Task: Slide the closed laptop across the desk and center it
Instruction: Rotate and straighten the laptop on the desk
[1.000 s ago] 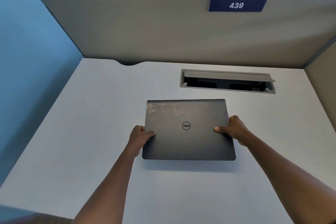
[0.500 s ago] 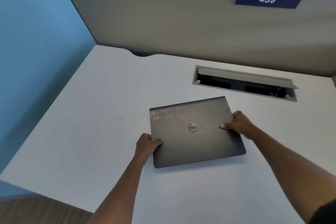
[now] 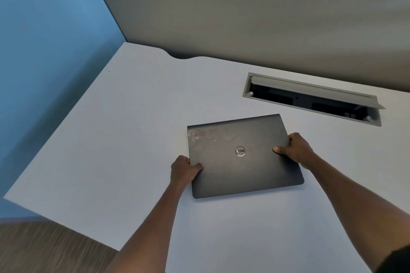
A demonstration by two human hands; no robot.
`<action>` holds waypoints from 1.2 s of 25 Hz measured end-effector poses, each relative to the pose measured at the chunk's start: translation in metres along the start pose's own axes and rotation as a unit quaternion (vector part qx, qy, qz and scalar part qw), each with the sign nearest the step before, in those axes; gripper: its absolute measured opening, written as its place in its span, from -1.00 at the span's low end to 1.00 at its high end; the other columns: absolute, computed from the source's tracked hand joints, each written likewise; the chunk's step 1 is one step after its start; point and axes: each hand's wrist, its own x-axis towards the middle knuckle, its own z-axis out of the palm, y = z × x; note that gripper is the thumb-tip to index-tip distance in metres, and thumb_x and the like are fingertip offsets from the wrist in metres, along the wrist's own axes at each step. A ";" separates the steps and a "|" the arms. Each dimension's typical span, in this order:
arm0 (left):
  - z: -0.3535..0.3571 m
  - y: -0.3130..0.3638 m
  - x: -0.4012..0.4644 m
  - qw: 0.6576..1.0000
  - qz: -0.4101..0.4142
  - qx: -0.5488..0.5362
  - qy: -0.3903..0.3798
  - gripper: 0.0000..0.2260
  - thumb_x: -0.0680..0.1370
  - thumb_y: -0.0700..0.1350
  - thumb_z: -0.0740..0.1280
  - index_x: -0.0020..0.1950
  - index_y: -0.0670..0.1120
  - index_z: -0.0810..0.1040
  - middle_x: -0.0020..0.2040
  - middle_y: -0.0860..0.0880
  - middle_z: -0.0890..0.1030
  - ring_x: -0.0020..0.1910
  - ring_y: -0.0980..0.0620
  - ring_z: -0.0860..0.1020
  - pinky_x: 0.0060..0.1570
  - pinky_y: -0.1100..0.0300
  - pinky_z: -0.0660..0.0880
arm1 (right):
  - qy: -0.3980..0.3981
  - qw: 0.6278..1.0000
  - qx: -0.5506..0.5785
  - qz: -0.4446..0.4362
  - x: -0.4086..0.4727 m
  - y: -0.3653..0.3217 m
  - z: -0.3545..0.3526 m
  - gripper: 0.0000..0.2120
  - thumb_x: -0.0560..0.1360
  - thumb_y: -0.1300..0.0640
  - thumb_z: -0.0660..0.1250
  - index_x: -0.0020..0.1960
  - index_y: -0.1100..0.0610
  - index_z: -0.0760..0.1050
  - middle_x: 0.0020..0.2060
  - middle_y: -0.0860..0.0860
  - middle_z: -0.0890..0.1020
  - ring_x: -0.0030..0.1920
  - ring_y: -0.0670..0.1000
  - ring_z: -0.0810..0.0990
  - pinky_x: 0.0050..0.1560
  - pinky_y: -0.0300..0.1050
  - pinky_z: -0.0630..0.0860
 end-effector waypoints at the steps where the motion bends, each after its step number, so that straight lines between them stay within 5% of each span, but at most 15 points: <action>1: 0.002 0.001 0.001 1.000 0.001 0.005 0.005 -0.66 0.39 -0.01 0.50 -0.03 -0.23 0.55 -0.11 -0.08 0.65 -0.06 -0.13 0.60 -0.12 0.08 0.51 | 0.005 1.000 -0.004 -0.003 0.001 -0.001 0.001 -0.44 0.34 0.02 0.60 0.17 0.24 0.43 0.08 0.18 0.62 0.09 0.22 0.58 0.01 0.01 0.49; 4: 0.005 0.003 0.002 0.999 0.003 0.025 0.025 -0.67 0.40 0.01 0.49 -0.05 -0.22 0.55 -0.11 -0.09 0.65 -0.06 -0.15 0.59 -0.11 0.07 0.51 | 0.020 0.999 -0.035 -0.022 0.003 -0.005 0.001 -0.44 0.35 0.01 0.58 0.18 0.26 0.43 0.10 0.19 0.60 0.10 0.22 0.56 -0.04 -0.03 0.42; 11: 0.008 0.006 0.001 0.995 0.021 0.080 0.054 -0.71 0.39 0.04 0.45 -0.22 -0.16 0.47 -0.30 -0.01 0.55 -0.23 -0.08 0.51 -0.41 0.18 0.27 | 0.039 0.995 -0.087 -0.027 0.003 -0.005 0.005 -0.40 0.35 -0.01 0.57 0.23 0.29 0.47 0.14 0.23 0.55 0.11 0.24 0.56 -0.03 -0.04 0.45; 18: 0.007 0.007 -0.003 0.991 0.031 0.113 0.057 -0.72 0.41 0.04 0.45 -0.18 -0.16 0.50 -0.23 -0.05 0.59 -0.18 -0.12 0.56 -0.34 0.16 0.32 | 0.022 0.993 -0.114 -0.020 -0.002 -0.011 0.000 -0.41 0.40 -0.02 0.53 0.27 0.30 0.47 0.17 0.24 0.56 0.14 0.24 0.55 -0.03 -0.07 0.41; 23: 0.002 0.013 -0.009 0.988 0.052 0.130 0.072 -0.55 0.46 -0.02 0.44 0.30 -0.12 0.46 0.19 -0.10 0.56 0.15 -0.17 0.57 -0.05 0.12 0.36 | 0.088 0.992 -0.080 -0.039 -0.017 -0.012 -0.001 -0.36 0.44 0.10 0.49 0.45 0.23 0.36 0.34 0.24 0.48 0.34 0.27 0.46 0.32 0.13 0.45; 27: 0.001 0.017 -0.016 0.979 0.089 0.174 0.066 -0.43 0.43 0.06 0.47 0.34 -0.09 0.36 0.24 -0.10 0.50 0.19 -0.17 0.54 -0.02 0.02 0.45 | 0.127 0.983 -0.108 -0.074 -0.026 -0.009 -0.004 -0.45 0.49 0.19 0.40 0.45 0.09 0.38 0.35 0.18 0.48 0.34 0.25 0.43 0.32 0.19 0.41; 30: 0.002 0.015 -0.022 0.966 0.126 0.224 0.035 -0.10 0.33 0.22 0.53 0.49 -0.10 0.20 0.34 -0.09 0.42 0.32 -0.16 0.45 0.05 -0.06 0.50 | 0.113 0.982 -0.127 -0.082 -0.030 -0.005 -0.004 -0.43 0.51 0.18 0.38 0.49 0.07 0.34 0.39 0.15 0.47 0.38 0.24 0.42 0.34 0.20 0.38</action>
